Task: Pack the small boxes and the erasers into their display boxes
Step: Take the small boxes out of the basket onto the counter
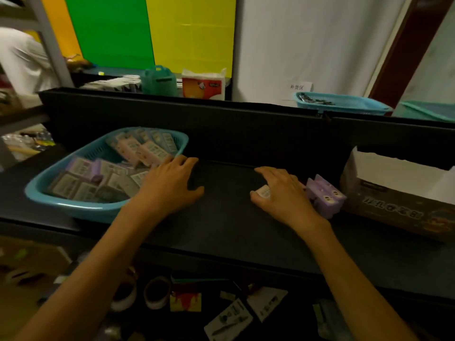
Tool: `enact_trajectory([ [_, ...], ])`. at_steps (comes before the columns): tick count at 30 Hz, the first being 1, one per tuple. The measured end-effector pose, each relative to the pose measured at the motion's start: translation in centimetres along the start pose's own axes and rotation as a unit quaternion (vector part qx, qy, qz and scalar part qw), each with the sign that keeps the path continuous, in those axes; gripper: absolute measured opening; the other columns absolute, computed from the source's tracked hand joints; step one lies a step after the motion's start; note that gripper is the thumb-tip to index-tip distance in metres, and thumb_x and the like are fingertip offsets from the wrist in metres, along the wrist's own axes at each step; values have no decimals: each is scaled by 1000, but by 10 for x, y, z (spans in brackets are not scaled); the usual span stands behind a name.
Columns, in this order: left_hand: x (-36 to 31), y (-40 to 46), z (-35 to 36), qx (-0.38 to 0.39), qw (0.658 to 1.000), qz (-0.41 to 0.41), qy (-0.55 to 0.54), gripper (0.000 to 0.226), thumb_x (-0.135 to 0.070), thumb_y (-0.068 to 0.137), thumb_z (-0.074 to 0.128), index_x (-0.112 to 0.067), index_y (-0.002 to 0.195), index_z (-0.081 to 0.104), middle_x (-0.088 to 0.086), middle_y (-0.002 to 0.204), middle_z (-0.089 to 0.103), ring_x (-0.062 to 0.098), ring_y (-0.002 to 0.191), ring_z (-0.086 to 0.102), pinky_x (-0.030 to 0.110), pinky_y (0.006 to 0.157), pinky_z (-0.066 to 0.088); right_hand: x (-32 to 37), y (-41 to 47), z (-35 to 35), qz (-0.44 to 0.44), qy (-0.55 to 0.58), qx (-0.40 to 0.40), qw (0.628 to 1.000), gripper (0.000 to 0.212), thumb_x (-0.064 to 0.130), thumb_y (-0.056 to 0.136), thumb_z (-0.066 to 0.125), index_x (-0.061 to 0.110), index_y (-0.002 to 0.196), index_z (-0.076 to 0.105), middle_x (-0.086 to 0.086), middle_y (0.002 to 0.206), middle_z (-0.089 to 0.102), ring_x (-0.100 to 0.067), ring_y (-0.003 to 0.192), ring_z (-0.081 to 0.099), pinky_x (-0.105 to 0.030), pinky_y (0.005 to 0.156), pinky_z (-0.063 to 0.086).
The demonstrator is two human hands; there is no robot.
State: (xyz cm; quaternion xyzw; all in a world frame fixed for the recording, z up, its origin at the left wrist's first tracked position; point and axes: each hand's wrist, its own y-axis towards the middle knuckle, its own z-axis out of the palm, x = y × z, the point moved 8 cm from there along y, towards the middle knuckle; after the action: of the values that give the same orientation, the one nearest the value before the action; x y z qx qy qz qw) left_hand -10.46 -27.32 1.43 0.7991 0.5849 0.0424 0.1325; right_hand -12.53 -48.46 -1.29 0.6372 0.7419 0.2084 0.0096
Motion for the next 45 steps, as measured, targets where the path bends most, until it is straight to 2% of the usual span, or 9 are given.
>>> enact_trajectory([
  [7, 121, 8, -27, -4, 1000, -28, 8, 72, -55, 83, 56, -28, 144, 29, 2, 148, 34, 25, 134, 33, 46, 105, 34, 98, 51, 37, -28, 24, -13, 999, 62, 43, 90, 57, 24, 144, 34, 2, 148, 38, -14, 136, 31, -31, 111, 22],
  [16, 231, 28, -21, 63, 997, 41, -35, 68, -55, 82, 58, -32, 141, 32, -2, 142, 40, 19, 123, 41, 40, 94, 41, 198, 97, 69, 16, 51, -12, 998, 57, 39, 89, 59, 26, 140, 40, 4, 141, 45, -13, 126, 38, -27, 102, 29],
  [20, 238, 28, -11, 122, 983, 88, -109, 63, -59, 82, 56, -37, 138, 37, -5, 140, 44, 13, 116, 47, 32, 91, 43, 229, 96, 77, 26, 91, 39, 995, 50, 49, 87, 59, 36, 134, 44, 11, 134, 49, -10, 118, 48, -27, 93, 40],
  [23, 237, 24, -5, 162, 970, 114, -139, 65, -63, 78, 57, -38, 135, 40, -10, 133, 49, 5, 103, 48, 24, 82, 41, 245, 89, 80, 36, 105, 106, 988, 57, 67, 80, 53, 42, 130, 45, 14, 129, 53, -5, 110, 53, -32, 90, 49],
  [28, 244, 21, 8, 209, 961, 102, -148, 63, -65, 77, 58, -41, 133, 42, -5, 124, 57, 10, 105, 56, 27, 86, 47, 266, 73, 91, 16, -41, 169, 985, 87, 88, 65, 44, 41, 138, 34, 13, 136, 47, -11, 117, 47, -36, 93, 39],
  [32, 245, 24, 8, 217, 964, 83, -128, 62, -62, 80, 57, -42, 135, 39, -4, 130, 52, 14, 111, 52, 26, 84, 42, 272, 76, 97, 7, -91, 171, 981, 85, 81, 71, 50, 35, 140, 34, 9, 135, 47, -15, 118, 45, -34, 84, 32],
  [36, 247, 24, 6, 213, 965, 79, -129, 66, -66, 75, 59, -41, 134, 42, -3, 129, 54, 15, 111, 54, 31, 91, 47, 270, 81, 88, 13, -37, 165, 985, 64, 66, 77, 59, 37, 131, 42, 10, 124, 55, -6, 96, 47, -27, 78, 39],
  [40, 254, 26, 4, 204, 963, 84, -153, 63, -61, 75, 63, -40, 131, 45, -5, 125, 56, 12, 104, 57, 30, 87, 50, 270, 82, 78, 14, -6, 110, 994, 56, 56, 77, 63, 36, 127, 45, 9, 119, 57, -9, 98, 54, -32, 84, 50],
  [45, 262, 29, 7, 210, 964, 93, -134, 63, -56, 78, 64, -42, 134, 40, -6, 126, 56, 11, 103, 57, 32, 88, 51, 267, 91, 77, 18, -24, 57, 998, 52, 55, 77, 63, 33, 123, 49, 9, 118, 59, -12, 101, 57, -36, 85, 51],
])
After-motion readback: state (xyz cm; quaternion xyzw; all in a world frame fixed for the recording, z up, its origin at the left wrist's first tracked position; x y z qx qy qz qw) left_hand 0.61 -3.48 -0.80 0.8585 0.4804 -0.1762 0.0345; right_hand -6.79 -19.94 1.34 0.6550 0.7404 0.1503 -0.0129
